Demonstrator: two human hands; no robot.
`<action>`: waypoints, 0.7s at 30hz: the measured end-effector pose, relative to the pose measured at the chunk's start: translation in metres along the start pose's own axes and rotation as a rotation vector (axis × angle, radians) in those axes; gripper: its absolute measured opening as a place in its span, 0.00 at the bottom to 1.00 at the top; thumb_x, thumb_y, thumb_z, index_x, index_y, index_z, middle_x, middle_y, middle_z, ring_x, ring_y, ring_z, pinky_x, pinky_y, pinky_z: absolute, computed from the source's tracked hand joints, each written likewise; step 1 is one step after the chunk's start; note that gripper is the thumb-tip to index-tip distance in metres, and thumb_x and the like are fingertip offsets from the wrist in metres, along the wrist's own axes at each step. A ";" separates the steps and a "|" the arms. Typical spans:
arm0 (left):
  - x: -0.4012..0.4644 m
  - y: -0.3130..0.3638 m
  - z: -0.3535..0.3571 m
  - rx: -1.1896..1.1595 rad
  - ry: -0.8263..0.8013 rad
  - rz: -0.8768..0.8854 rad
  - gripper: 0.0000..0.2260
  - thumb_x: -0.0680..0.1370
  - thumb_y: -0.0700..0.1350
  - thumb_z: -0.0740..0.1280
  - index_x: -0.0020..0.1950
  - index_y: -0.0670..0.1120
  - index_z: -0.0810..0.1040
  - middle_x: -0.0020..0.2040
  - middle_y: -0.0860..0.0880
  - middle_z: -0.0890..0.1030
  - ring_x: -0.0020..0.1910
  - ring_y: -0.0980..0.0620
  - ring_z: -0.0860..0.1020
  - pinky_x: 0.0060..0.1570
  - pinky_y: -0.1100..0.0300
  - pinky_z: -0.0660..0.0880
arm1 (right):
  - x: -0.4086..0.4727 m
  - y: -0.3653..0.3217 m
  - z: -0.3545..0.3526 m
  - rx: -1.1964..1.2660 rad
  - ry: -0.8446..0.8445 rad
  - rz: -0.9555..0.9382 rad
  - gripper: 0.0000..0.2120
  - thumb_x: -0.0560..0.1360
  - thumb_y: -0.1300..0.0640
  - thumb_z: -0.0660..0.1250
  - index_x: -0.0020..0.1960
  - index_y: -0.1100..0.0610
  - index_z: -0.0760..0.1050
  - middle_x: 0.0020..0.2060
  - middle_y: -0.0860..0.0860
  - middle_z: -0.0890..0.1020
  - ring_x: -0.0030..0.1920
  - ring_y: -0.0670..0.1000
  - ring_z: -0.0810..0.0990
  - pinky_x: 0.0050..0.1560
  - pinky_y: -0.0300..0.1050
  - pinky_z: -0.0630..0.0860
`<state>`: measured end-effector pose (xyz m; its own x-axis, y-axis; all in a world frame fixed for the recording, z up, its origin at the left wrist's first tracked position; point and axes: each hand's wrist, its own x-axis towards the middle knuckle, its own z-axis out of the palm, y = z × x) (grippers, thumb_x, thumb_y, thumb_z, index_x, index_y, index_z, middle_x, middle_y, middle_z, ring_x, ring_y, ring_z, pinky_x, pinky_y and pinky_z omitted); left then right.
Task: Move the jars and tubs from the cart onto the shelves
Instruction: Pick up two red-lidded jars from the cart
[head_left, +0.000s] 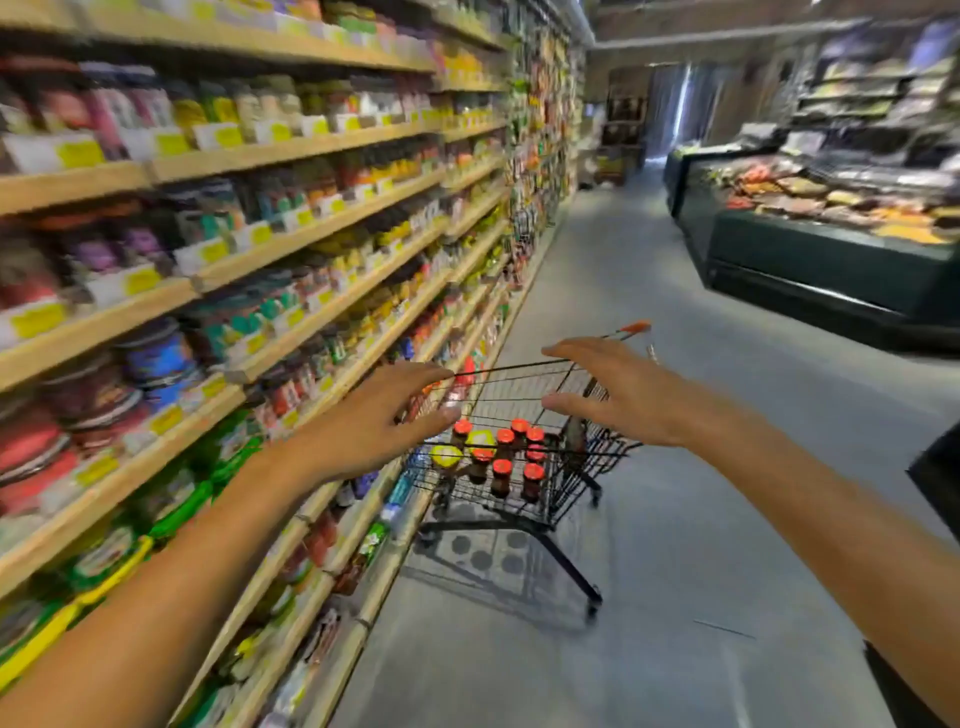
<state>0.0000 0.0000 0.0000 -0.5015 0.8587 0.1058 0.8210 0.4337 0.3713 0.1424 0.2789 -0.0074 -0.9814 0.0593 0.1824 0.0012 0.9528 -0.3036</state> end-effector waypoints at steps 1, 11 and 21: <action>0.013 0.005 0.004 -0.029 -0.011 0.009 0.27 0.81 0.64 0.58 0.78 0.57 0.61 0.79 0.56 0.61 0.77 0.56 0.58 0.71 0.60 0.56 | 0.002 0.010 0.000 0.010 0.004 0.007 0.40 0.73 0.25 0.54 0.78 0.45 0.60 0.77 0.48 0.64 0.77 0.49 0.60 0.76 0.47 0.55; 0.156 0.008 0.044 -0.086 -0.010 0.002 0.28 0.79 0.65 0.58 0.78 0.58 0.60 0.79 0.59 0.60 0.77 0.59 0.57 0.76 0.53 0.57 | 0.057 0.124 -0.004 0.149 -0.034 0.098 0.36 0.74 0.29 0.59 0.78 0.41 0.59 0.77 0.44 0.62 0.76 0.46 0.60 0.75 0.47 0.58; 0.246 -0.075 0.068 -0.140 -0.046 -0.040 0.27 0.79 0.66 0.59 0.77 0.61 0.60 0.78 0.59 0.60 0.77 0.58 0.57 0.75 0.52 0.58 | 0.150 0.177 0.037 0.134 -0.100 0.125 0.35 0.76 0.30 0.60 0.78 0.43 0.59 0.77 0.44 0.63 0.76 0.46 0.61 0.68 0.41 0.58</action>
<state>-0.1666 0.1971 -0.0644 -0.5172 0.8545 0.0473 0.7528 0.4279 0.5002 -0.0121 0.4459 -0.0683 -0.9893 0.1388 0.0441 0.1054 0.8913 -0.4410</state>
